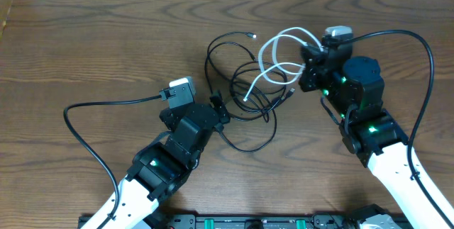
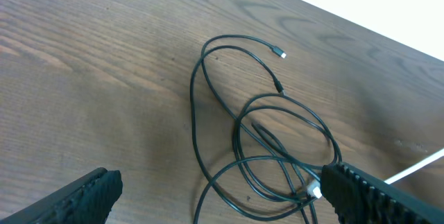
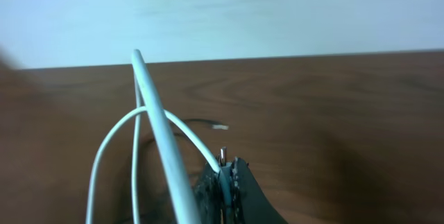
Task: Untangle cables
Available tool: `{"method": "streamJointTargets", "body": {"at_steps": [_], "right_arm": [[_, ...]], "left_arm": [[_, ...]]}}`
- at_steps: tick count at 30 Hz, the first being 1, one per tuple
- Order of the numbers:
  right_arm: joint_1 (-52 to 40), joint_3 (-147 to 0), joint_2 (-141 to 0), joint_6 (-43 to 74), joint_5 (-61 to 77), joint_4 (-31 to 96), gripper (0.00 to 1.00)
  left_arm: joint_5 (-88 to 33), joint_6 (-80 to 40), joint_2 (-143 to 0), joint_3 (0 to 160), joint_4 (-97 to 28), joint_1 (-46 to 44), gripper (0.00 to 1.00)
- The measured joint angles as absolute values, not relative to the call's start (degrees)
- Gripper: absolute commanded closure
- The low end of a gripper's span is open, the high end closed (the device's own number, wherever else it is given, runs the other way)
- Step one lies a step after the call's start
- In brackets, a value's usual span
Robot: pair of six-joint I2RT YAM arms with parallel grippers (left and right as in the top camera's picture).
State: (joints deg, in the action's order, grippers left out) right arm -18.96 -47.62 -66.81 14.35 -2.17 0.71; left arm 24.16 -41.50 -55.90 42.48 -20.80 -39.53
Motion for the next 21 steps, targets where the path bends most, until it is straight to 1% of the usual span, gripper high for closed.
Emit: {"method": "streamJointTargets", "body": {"at_steps": [3, 5, 7, 9, 11, 14, 18, 21], "right_arm": [[-16.9, -47.6, -66.8, 13.9, -6.4, 0.4, 0.99], [-15.3, -47.6, -66.8, 13.7, -5.0, -0.7, 0.99], [-14.4, -47.6, -66.8, 13.5, -0.2, -1.2, 0.99], [-14.4, -47.6, -66.8, 13.3, 7.8, -1.5, 0.99], [-14.9, -47.6, -66.8, 13.2, 16.4, -1.5, 0.99], [-16.4, -47.6, -66.8, 13.1, 25.7, 0.2, 0.99], [-19.0, -47.6, -66.8, 13.1, 31.8, 1.4, 0.99], [-19.7, -47.6, -66.8, 13.9, 34.2, -1.5, 0.99]], "left_arm": [[24.2, -41.5, -55.9, 42.5, -20.8, -39.5, 0.03], [24.2, -41.5, -55.9, 42.5, -20.8, -39.5, 0.03], [24.2, -41.5, -55.9, 42.5, -20.8, -39.5, 0.03], [24.2, -41.5, -55.9, 42.5, -20.8, -39.5, 0.02], [24.2, -41.5, -55.9, 42.5, -20.8, -39.5, 0.03], [24.2, -41.5, -55.9, 42.5, -20.8, -39.5, 0.03], [24.2, -41.5, -55.9, 42.5, -20.8, -39.5, 0.03], [24.2, -41.5, -55.9, 42.5, -20.8, -39.5, 0.03]]}}
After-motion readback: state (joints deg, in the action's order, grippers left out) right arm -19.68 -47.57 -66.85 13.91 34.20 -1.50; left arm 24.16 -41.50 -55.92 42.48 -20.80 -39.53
